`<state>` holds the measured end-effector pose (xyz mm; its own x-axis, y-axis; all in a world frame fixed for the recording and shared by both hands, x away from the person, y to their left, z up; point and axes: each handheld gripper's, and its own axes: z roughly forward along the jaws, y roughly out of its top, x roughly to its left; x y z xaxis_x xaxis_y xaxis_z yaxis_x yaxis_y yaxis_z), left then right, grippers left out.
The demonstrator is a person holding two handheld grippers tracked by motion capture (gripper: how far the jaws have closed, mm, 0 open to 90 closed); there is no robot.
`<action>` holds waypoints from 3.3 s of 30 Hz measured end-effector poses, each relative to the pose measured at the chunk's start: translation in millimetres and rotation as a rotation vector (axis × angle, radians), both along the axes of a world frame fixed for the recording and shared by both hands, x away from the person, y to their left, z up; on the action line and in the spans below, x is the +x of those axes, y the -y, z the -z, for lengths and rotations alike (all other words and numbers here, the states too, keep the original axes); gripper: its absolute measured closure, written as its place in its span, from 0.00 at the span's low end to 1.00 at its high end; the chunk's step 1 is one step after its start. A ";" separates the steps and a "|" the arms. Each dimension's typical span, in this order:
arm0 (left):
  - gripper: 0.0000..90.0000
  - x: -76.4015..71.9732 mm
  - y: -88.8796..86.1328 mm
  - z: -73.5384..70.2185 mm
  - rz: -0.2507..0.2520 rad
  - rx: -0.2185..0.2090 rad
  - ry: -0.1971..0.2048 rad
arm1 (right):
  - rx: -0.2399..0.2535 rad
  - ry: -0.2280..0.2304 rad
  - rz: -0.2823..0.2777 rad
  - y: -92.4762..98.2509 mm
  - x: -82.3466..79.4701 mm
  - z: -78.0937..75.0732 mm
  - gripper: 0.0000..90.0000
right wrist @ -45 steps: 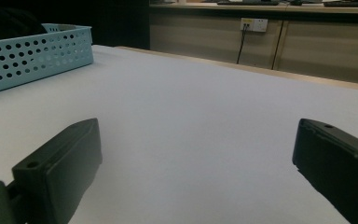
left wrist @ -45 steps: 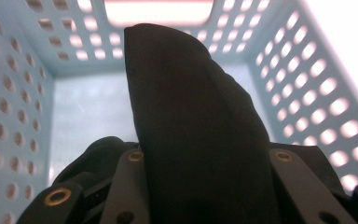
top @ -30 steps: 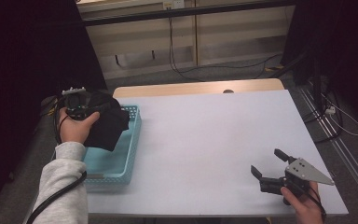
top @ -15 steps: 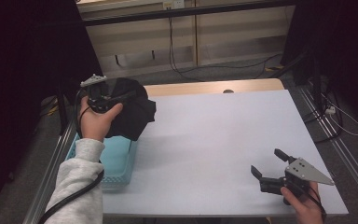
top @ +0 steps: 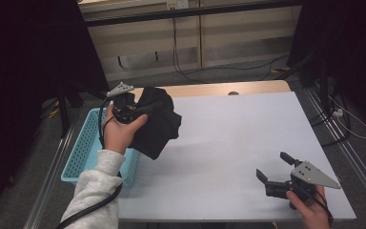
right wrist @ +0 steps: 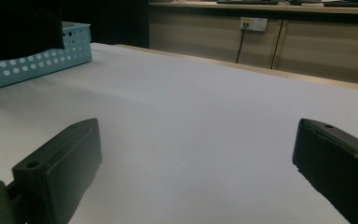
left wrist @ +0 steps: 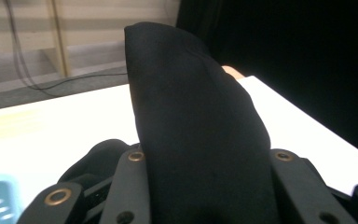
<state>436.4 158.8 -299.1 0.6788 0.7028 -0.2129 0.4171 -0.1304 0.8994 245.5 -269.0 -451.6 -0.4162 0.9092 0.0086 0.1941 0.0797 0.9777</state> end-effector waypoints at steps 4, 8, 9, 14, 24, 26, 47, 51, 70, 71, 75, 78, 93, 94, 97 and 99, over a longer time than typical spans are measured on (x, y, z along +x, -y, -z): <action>0.74 -3.0 12.3 6.0 0.030 0.004 0.000 | -0.001 -0.001 -0.001 -0.4 -0.1 0.0 0.00; 0.74 -7.3 25.2 14.0 0.067 0.002 -0.008 | -0.005 -0.001 -0.004 -0.7 -0.2 0.1 0.00; 0.74 -9.0 28.9 16.1 0.076 -0.001 -0.008 | -0.004 -0.001 -0.006 -0.6 0.0 0.2 0.00; 0.74 -19.1 51.5 31.2 0.138 0.008 -0.002 | -0.004 -0.001 -0.007 -0.5 -0.1 0.2 0.00; 0.72 -25.9 82.0 63.8 0.208 -0.022 -0.012 | -0.011 0.001 -0.012 -1.8 0.4 0.1 0.00; 0.60 -26.4 89.3 70.4 0.225 -0.038 0.008 | -0.015 -0.002 -0.012 -2.5 0.3 0.2 0.00; 0.13 -39.1 51.8 88.6 0.162 0.061 0.084 | -0.055 -0.020 -0.057 -14.4 6.8 -0.3 0.00; 0.12 -44.1 48.0 92.0 0.154 0.078 0.083 | -0.058 -0.028 -0.069 -16.7 9.4 0.8 0.00; 0.09 -44.6 39.6 102.1 0.154 0.083 0.034 | -0.038 -0.063 -0.106 -28.3 16.6 1.7 0.00; 0.09 -44.6 39.0 102.2 0.150 0.085 0.034 | -0.043 -0.069 -0.108 -28.8 17.9 1.8 0.00; 0.09 -44.6 37.0 101.1 0.142 0.084 0.041 | -0.055 -0.083 -0.126 -32.8 21.2 1.4 0.01; 0.08 -45.2 36.6 102.5 0.142 0.086 0.040 | -0.061 -0.084 -0.132 -34.5 21.0 1.0 0.01; 0.08 -46.4 34.6 106.1 0.132 0.095 0.033 | -0.064 -0.119 -0.203 -51.9 27.2 -0.5 0.02; 0.08 -46.3 34.5 107.0 0.131 0.091 0.031 | -0.071 -0.125 -0.213 -54.1 28.9 -0.7 0.08; 0.08 -46.7 33.0 108.9 0.122 0.097 0.028 | -0.079 -0.137 -0.236 -56.4 31.1 -0.3 0.16; 0.08 -47.6 31.8 109.7 0.114 0.103 0.027 | -0.082 -0.149 -0.257 -59.4 32.9 0.2 0.23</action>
<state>388.9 127.0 -408.8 0.7601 0.6378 -0.1241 0.3703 -0.2683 0.8893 278.4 -209.6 -451.8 -0.6324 0.7744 0.0176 0.2980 0.2223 0.9283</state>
